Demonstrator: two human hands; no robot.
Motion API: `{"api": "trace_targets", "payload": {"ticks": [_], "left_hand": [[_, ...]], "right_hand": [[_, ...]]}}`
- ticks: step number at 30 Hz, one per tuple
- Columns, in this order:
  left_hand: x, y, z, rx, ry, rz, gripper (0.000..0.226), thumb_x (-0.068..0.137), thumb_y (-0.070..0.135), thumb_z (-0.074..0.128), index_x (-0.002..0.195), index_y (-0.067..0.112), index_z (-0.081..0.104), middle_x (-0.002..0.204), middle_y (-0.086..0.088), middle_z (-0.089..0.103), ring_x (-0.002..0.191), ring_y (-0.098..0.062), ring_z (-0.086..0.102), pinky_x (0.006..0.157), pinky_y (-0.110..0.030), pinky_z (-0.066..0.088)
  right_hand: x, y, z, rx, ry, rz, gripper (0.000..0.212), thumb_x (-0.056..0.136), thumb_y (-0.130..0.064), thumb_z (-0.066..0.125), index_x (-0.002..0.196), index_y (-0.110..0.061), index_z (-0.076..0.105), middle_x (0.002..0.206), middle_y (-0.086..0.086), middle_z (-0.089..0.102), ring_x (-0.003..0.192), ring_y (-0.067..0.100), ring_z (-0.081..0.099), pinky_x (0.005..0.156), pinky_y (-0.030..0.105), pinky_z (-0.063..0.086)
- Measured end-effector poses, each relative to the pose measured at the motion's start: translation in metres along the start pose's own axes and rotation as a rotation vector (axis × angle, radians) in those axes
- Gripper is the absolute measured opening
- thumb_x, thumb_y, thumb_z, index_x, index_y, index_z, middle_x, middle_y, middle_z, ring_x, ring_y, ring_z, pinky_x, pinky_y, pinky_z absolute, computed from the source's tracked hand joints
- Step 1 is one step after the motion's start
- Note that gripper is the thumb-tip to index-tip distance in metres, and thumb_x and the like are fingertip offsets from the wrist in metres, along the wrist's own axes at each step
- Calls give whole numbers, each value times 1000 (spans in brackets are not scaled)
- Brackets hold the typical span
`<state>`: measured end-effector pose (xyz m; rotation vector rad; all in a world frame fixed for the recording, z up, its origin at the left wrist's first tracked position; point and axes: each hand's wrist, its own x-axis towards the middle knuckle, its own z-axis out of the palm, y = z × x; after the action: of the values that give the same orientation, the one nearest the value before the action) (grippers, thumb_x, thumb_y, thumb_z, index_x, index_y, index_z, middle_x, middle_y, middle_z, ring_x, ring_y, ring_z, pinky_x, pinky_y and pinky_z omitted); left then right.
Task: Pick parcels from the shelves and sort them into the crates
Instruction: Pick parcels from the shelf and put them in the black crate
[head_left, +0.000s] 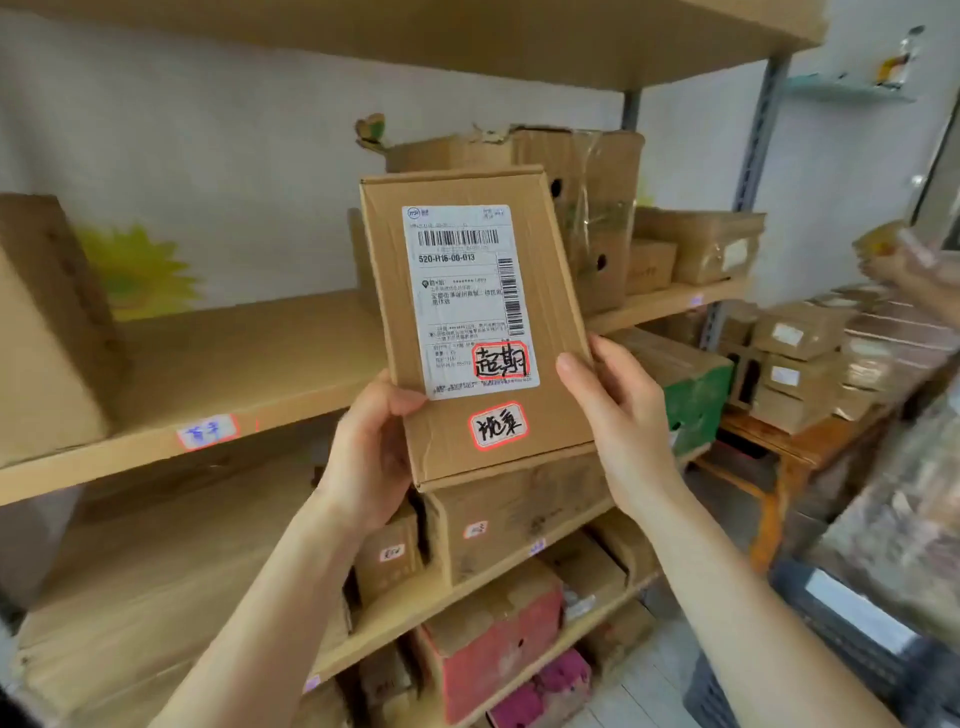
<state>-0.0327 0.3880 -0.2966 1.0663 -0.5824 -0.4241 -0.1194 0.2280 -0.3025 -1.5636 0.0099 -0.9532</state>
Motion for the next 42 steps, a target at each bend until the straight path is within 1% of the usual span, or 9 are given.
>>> {"api": "trace_targets", "payload": {"ticks": [9,13,17,20,27,32,35,39,42], "left_hand": [[45,-175,210,-36,-416,-365,42,57,19,51,97,16,66,97,-5,73,86,-21,68,76,-36,54],[52,-272,325,39,-499,-587,51,67,24,47,114,12,60,107,-7,71,97,-27,64,83,-44,52],[48,-366,413,210,-575,-736,16,89,19,50,99,14,61,76,3,75,69,-12,70,67,-33,57],[41,-431,462,307,-615,-846,14,93,21,52,105,15,56,97,-4,70,81,-16,67,67,-31,57],[40,-585,538,564,-672,-953,38,93,24,54,126,6,49,118,-8,62,101,-24,62,86,-43,54],[47,-711,564,752,-742,-958,28,97,17,45,124,12,52,106,-2,60,85,-14,56,59,-22,46],[48,-784,561,920,-778,-1026,29,97,18,43,124,10,50,119,-8,60,91,-18,55,63,-23,46],[43,-903,545,1131,-771,-1093,23,94,17,48,113,9,58,112,-11,66,96,-25,62,82,-38,54],[33,-991,530,1295,-800,-1061,22,94,15,48,102,2,63,107,-17,67,95,-29,63,68,-29,47]], "right_hand": [[-59,40,-253,-110,515,233,15,90,-16,57,96,-28,64,84,-16,70,78,-3,63,68,11,48],[-91,57,-387,-192,749,335,14,89,-16,59,102,-16,64,89,-5,65,76,1,60,63,6,46],[-127,76,-494,-219,926,444,15,89,-12,58,104,-13,61,82,-8,63,55,-12,58,55,4,45],[-156,97,-556,-242,1010,556,14,91,-12,56,105,-15,57,83,-3,64,59,-5,61,51,5,45],[-212,186,-672,-316,1049,915,16,93,-18,53,106,-10,59,85,-5,63,74,5,58,55,5,46],[-239,279,-745,-316,1030,1189,15,92,-20,55,94,-10,66,79,-6,64,72,9,58,67,21,47],[-257,337,-778,-301,994,1353,7,90,-16,58,89,-12,64,74,-6,63,68,7,57,55,12,46],[-298,442,-826,-304,875,1567,11,86,-16,63,89,-6,68,82,7,64,80,21,60,65,25,45],[-333,527,-852,-291,801,1666,11,85,-16,62,80,-6,67,83,12,66,77,24,60,69,33,48]]}}
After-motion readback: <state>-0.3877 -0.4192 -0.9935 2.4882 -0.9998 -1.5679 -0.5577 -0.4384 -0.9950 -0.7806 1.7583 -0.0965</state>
